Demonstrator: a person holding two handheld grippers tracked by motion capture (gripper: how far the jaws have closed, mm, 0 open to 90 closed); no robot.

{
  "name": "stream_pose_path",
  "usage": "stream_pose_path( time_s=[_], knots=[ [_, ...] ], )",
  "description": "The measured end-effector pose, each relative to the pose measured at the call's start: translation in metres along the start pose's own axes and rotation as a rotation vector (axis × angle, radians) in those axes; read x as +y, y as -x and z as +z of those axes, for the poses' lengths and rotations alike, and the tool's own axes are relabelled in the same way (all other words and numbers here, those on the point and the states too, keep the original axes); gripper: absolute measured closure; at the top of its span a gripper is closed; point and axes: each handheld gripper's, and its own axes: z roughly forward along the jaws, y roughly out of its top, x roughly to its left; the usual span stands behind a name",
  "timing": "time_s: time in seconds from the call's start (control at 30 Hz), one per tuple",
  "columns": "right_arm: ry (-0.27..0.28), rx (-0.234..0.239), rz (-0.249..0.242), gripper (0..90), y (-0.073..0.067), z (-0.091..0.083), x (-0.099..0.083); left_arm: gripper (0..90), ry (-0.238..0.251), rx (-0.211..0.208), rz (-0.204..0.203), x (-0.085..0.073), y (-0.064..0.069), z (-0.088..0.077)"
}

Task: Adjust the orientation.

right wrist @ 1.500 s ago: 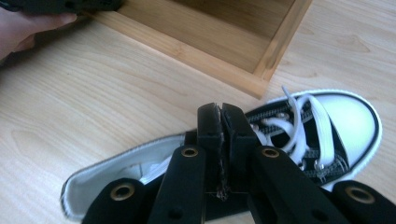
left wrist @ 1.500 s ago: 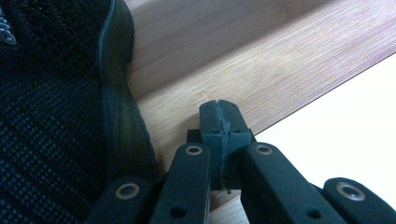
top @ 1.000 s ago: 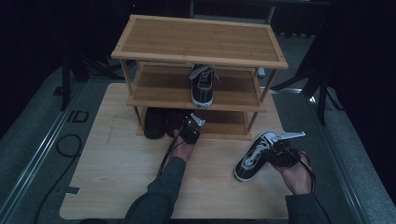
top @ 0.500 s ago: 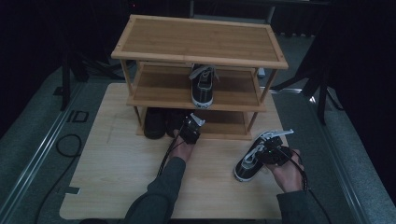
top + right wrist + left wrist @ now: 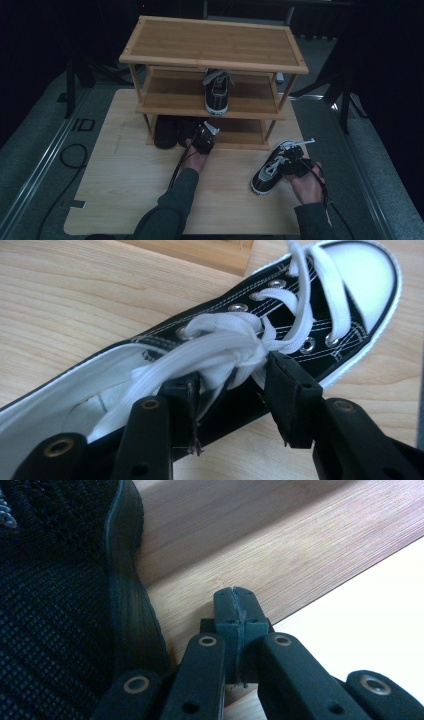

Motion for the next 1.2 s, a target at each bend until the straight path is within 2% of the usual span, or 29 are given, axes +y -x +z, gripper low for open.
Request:
stream_pose_path(
  time_s=[0.07, 0.17, 0.33, 0.4, 0.6, 0.77, 0.8, 0.9, 1.1, 1.2],
  knots=[
    [-0.007, 0.02, 0.008, 65.0, 0.002, 0.003, -0.001, 90.0, 0.0, -0.001, 0.0, 0.0, 0.0, 0.0],
    [0.009, 0.033, -0.001, 69.2, 0.004, 0.001, -0.004, 90.0, 0.001, -0.001, 0.001, 0.0, 0.0, 0.0],
    [0.018, 0.034, 0.002, 76.5, 0.004, -0.003, -0.007, 90.0, 0.002, -0.001, -0.001, 0.0, 0.0, 0.0],
    [0.024, 0.017, -0.002, 78.6, 0.004, -0.006, -0.009, 90.0, 0.002, -0.002, -0.002, 0.0, 0.0, 0.0],
    [0.058, -0.02, -0.003, 80.2, 0.006, -0.012, -0.012, 90.0, 0.004, 0.0, -0.002, -0.001, 0.0, 0.0],
    [0.083, -0.013, -0.003, 80.9, 0.006, -0.019, -0.015, 90.0, 0.004, -0.001, 0.0, -0.001, 0.0, 0.0],
    [0.086, -0.008, -0.023, 80.9, 0.006, -0.024, -0.015, 90.0, 0.004, 0.004, 0.004, -0.001, 0.0, 0.0],
    [0.091, -0.008, -0.037, 80.9, 0.005, -0.027, -0.015, 90.0, 0.004, 0.001, -0.001, -0.001, 0.0, 0.0],
    [0.106, 0.015, -0.053, 81.1, 0.004, -0.035, -0.014, 90.0, 0.003, 0.0, 0.0, -0.001, 0.0, 0.0],
    [0.125, 0.062, -0.084, 81.3, -0.001, -0.042, -0.012, 90.0, 0.004, 0.0, 0.0, -0.001, 0.0, 0.0]
  ],
)
